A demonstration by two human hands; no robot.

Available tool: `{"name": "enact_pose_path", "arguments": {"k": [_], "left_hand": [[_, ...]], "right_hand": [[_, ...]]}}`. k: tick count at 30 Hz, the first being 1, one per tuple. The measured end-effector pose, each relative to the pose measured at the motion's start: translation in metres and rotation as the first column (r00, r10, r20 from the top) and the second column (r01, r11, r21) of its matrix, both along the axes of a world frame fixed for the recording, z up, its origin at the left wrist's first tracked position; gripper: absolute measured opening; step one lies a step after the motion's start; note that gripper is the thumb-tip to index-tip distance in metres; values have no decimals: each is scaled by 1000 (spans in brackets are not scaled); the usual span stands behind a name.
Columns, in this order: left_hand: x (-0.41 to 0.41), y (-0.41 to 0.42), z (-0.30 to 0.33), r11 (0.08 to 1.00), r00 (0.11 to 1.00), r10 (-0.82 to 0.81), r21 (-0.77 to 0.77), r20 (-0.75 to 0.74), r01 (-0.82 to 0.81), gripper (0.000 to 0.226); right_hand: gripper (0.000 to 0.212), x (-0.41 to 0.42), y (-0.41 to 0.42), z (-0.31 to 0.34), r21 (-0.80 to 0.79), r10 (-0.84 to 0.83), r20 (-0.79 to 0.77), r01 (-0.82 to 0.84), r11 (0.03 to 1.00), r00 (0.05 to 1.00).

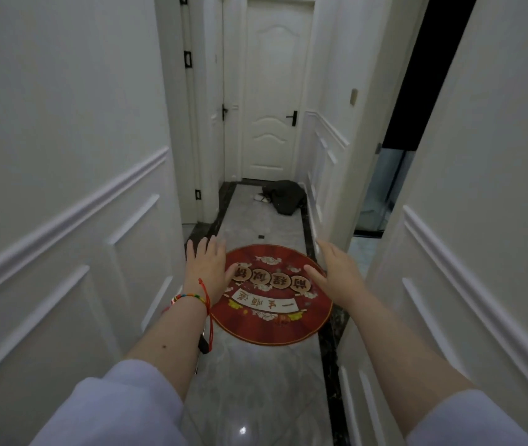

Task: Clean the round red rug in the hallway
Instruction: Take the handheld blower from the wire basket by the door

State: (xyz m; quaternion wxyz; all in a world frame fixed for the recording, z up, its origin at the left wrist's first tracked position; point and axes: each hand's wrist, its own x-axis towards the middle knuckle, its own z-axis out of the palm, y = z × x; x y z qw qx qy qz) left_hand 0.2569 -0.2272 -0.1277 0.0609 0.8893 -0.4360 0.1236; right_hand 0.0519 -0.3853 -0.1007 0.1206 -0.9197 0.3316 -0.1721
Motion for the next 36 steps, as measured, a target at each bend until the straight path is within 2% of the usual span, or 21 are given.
{"name": "enact_pose_path", "arguments": {"k": [5,14,26,36], "left_hand": [[36,-55,-15,997,999,25,70,-35,-22,64],[96,-140,-50,996,991,57,69,-120,-49,62],[228,-247,-106,986,980,45,166,-195,-12,61],[317,-320,-164,979,955,79,201,-286,-21,58]], "right_hand": [[69,49,-59,-12,20,67,-21,-67,998,998],[67,128,-152,-44,108,129,-77,-120,987,989],[68,261,-257,-98,194,108,-174,-74,978,979],[65,365,-331,-148,282,166,-273,-86,955,948]]}}
